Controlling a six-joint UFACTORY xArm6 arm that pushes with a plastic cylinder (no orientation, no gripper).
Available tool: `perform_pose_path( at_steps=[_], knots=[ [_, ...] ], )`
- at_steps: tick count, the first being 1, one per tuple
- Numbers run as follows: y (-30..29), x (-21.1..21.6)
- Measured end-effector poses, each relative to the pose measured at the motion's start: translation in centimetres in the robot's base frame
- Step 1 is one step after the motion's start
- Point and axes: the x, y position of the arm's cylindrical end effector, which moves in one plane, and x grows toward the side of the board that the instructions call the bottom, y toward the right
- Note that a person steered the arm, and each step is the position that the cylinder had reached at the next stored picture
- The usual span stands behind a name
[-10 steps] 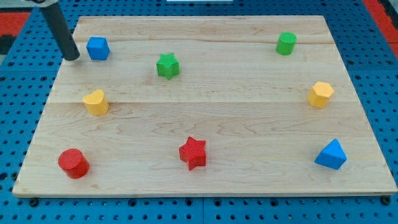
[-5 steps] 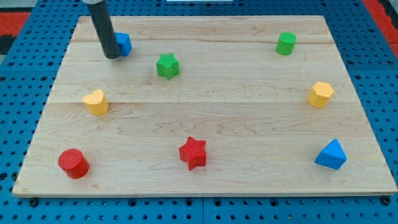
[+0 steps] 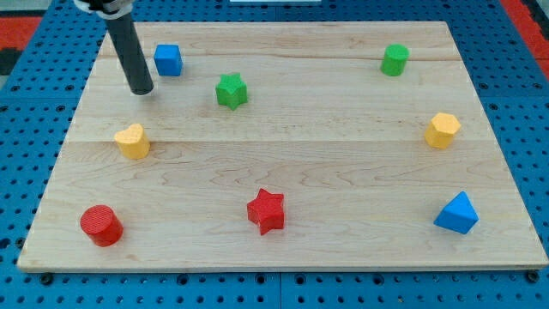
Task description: Push blue cube close to the green star
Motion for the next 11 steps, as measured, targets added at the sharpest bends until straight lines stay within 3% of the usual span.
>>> perform_pose_path(
  at_steps=[1, 2, 5, 7, 9, 11],
  knots=[
    [-0.2, 0.3],
    [-0.4, -3.5],
    [-0.8, -6.9],
    [0.9, -6.5],
    [6.3, -5.1],
    [7.0, -5.1]
  ],
)
